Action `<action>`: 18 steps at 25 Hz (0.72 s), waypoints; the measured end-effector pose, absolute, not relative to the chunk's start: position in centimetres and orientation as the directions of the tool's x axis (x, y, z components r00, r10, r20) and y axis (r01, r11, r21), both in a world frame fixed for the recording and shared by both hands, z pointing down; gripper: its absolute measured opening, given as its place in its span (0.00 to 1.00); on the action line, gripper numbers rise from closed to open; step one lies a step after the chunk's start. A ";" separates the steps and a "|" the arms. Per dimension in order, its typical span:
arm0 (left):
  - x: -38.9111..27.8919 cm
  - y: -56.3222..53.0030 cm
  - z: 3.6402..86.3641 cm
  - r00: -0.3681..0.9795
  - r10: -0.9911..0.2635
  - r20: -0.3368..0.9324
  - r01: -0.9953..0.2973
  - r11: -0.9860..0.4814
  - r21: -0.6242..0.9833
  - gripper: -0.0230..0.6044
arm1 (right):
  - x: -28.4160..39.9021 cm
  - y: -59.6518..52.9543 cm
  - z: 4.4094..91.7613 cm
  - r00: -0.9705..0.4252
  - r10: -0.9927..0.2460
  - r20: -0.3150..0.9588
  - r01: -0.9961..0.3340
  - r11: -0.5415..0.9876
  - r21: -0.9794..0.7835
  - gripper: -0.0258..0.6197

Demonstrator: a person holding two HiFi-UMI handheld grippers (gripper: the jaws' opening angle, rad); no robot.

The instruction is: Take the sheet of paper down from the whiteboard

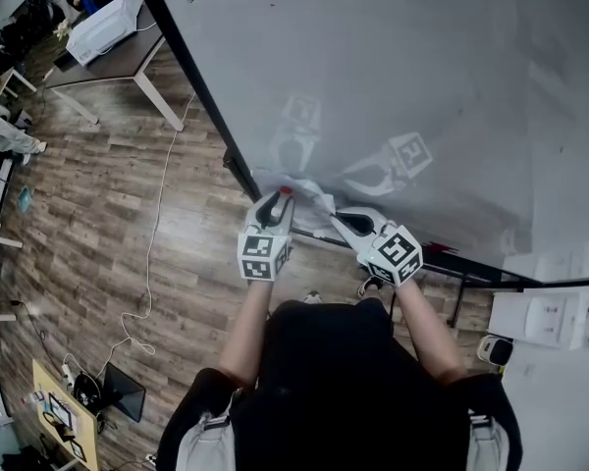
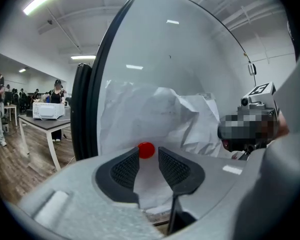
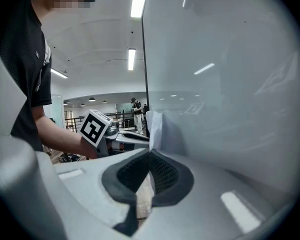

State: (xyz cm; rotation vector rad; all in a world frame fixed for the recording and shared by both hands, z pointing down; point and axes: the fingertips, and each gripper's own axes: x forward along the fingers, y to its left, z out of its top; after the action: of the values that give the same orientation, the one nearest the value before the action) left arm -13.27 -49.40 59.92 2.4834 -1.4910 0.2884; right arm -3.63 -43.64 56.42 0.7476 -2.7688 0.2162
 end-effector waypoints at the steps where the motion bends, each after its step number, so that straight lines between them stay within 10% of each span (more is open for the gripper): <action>1: -13.2 -49.4 59.9 0.459 -0.841 0.286 -0.887 -0.454 0.089 0.23 | -3.6 -43.6 56.4 -0.833 -0.470 0.291 -0.510 0.857 -0.075 0.04; 18: -13.8 -51.1 60.0 0.328 -0.896 0.299 -0.940 -0.341 0.009 0.30 | -3.3 -43.9 56.7 -0.836 -0.464 0.292 -0.507 0.857 -0.089 0.04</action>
State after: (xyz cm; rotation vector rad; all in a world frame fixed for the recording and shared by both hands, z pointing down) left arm -13.76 -51.05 60.05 2.4079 -1.6847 0.3602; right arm -3.35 -43.95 56.65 0.7383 -2.7725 0.2367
